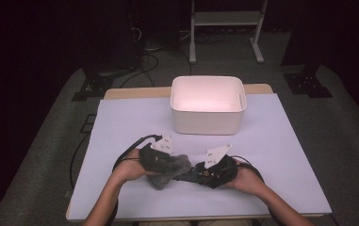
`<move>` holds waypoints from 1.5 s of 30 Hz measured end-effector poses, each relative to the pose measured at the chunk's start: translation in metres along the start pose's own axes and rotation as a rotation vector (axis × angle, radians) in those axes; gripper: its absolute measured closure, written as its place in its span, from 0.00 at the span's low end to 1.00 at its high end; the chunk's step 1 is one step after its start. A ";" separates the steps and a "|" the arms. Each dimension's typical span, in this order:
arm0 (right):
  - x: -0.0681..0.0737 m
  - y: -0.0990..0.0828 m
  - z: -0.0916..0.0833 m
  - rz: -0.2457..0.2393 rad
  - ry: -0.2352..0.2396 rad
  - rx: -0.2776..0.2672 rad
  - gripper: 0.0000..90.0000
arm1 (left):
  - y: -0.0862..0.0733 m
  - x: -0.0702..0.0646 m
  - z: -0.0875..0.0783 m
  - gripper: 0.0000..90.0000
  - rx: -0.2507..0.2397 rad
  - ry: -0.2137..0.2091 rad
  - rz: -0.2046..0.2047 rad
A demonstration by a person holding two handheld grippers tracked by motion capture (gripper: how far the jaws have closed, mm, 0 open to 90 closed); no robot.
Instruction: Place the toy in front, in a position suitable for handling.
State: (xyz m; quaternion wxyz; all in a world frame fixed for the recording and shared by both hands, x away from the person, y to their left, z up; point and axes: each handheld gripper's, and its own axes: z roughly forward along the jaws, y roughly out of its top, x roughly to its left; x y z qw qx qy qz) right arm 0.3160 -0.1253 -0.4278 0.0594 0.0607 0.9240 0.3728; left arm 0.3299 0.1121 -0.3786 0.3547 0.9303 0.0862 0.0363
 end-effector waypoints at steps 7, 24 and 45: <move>-0.007 0.005 -0.002 -0.004 0.008 0.066 0.63 | -0.007 0.001 -0.009 0.82 -0.026 0.008 -0.012; -0.011 -0.022 -0.035 0.028 0.007 0.122 0.63 | -0.031 0.000 0.003 0.81 -0.037 -0.028 -0.074; -0.009 -0.026 -0.036 0.031 -0.002 0.102 0.63 | -0.015 -0.007 0.023 0.79 -0.009 -0.009 -0.076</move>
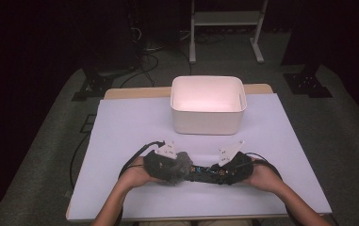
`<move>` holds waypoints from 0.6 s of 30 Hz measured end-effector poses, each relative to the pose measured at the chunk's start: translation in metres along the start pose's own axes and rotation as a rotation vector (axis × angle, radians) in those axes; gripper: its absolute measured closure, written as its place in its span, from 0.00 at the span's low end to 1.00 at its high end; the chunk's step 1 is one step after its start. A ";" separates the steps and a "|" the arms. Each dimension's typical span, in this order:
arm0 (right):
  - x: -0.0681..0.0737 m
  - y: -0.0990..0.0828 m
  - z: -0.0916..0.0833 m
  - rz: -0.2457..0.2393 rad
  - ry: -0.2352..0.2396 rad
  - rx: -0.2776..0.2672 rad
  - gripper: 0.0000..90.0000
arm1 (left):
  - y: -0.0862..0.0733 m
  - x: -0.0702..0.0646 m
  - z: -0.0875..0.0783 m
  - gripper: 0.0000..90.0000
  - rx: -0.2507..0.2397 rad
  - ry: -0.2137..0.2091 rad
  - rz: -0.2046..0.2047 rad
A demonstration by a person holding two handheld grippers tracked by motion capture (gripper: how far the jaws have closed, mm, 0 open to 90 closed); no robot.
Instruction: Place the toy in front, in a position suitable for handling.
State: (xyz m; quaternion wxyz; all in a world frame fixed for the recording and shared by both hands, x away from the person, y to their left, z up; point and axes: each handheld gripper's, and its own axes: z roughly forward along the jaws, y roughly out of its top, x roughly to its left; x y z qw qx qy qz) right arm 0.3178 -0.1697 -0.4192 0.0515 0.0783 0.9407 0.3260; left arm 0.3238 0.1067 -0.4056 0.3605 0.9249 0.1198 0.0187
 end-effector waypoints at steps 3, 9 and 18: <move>-0.001 -0.002 0.000 0.007 0.005 -0.012 0.63 | 0.001 -0.001 -0.004 0.85 0.010 0.012 0.021; -0.001 -0.003 0.000 0.009 0.004 -0.019 0.63 | -0.001 -0.001 -0.020 0.87 -0.051 0.024 0.019; -0.002 -0.002 0.000 0.014 0.010 -0.019 0.63 | -0.001 -0.003 -0.026 0.86 -0.055 0.006 0.023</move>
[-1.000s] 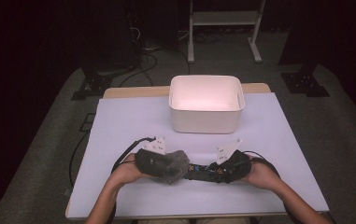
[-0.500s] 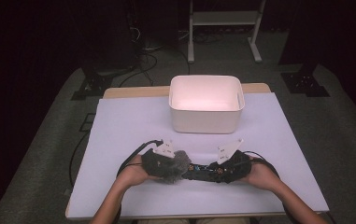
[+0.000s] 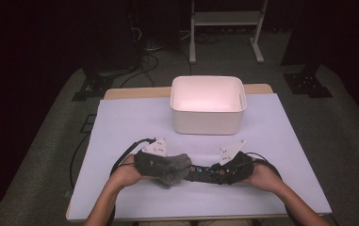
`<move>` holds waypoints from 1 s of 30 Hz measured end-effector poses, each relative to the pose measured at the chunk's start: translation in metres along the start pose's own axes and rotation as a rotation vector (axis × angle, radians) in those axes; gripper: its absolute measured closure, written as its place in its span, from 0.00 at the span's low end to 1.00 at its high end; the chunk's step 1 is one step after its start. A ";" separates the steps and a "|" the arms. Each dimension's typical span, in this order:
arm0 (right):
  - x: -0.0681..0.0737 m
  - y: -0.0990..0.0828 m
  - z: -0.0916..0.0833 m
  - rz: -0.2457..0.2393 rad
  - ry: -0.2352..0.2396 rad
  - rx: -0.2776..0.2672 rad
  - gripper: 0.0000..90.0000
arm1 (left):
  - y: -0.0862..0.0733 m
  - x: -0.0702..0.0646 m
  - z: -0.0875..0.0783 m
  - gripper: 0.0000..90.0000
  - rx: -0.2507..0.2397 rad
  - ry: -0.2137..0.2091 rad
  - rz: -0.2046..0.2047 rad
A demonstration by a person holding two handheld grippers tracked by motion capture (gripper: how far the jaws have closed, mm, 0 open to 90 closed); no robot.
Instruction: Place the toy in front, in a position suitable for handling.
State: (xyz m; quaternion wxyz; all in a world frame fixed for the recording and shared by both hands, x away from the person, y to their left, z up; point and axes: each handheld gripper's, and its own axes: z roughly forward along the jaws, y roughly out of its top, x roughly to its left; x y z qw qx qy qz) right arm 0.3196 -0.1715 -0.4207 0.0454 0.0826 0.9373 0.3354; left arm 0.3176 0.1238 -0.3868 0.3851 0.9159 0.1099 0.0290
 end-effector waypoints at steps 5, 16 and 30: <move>0.001 0.000 0.000 0.005 0.000 0.000 0.63 | 0.000 -0.001 0.016 0.73 0.023 -0.020 -0.014; 0.001 -0.001 0.000 -0.001 0.001 -0.005 0.63 | 0.012 -0.009 0.035 0.66 0.130 0.051 0.029; 0.001 -0.001 0.000 -0.001 -0.001 -0.009 0.63 | 0.031 -0.013 0.012 0.88 0.072 0.045 0.096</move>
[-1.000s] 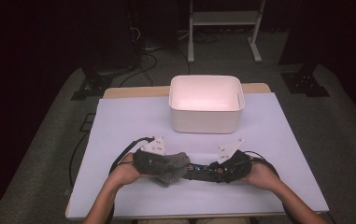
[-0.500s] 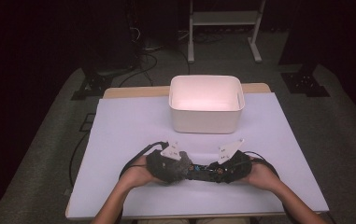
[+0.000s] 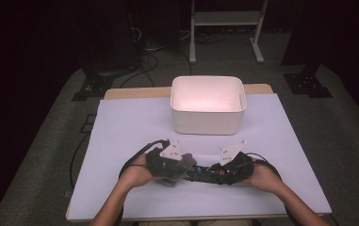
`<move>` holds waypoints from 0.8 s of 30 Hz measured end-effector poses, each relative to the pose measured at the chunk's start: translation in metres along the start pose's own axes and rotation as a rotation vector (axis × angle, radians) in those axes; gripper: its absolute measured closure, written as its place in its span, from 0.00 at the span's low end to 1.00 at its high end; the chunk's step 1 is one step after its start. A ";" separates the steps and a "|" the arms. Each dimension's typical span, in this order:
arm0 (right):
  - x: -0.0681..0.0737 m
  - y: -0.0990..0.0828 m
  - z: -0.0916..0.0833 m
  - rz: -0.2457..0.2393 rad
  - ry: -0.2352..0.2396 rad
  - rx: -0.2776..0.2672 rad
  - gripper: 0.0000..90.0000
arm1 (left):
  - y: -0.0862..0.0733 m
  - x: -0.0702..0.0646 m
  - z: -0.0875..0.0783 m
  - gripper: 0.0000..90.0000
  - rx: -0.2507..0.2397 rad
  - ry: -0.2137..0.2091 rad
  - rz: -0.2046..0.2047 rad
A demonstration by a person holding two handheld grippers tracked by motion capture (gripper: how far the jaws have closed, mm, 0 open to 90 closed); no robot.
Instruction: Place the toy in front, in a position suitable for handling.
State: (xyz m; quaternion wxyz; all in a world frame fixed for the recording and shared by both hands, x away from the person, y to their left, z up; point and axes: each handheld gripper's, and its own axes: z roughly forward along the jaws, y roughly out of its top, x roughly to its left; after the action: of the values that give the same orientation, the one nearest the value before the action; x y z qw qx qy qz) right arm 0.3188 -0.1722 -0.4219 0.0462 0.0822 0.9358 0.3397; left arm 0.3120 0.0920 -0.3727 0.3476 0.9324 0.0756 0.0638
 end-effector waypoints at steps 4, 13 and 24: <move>0.001 0.001 0.000 -0.009 -0.006 0.006 0.63 | -0.001 0.003 -0.002 0.87 0.036 0.009 0.005; -0.001 0.011 0.003 -0.013 0.003 0.046 0.60 | -0.028 0.011 0.016 0.85 0.041 -0.017 -0.051; 0.004 0.057 0.037 -0.117 0.006 0.226 0.62 | -0.039 0.012 0.019 0.84 -0.011 -0.051 -0.077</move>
State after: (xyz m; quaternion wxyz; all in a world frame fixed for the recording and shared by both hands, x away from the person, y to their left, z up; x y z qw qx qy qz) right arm 0.3269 -0.1050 -0.4136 0.0535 0.0311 0.9714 0.2292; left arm 0.3229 0.1116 -0.4118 0.3568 0.9282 0.1023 0.0269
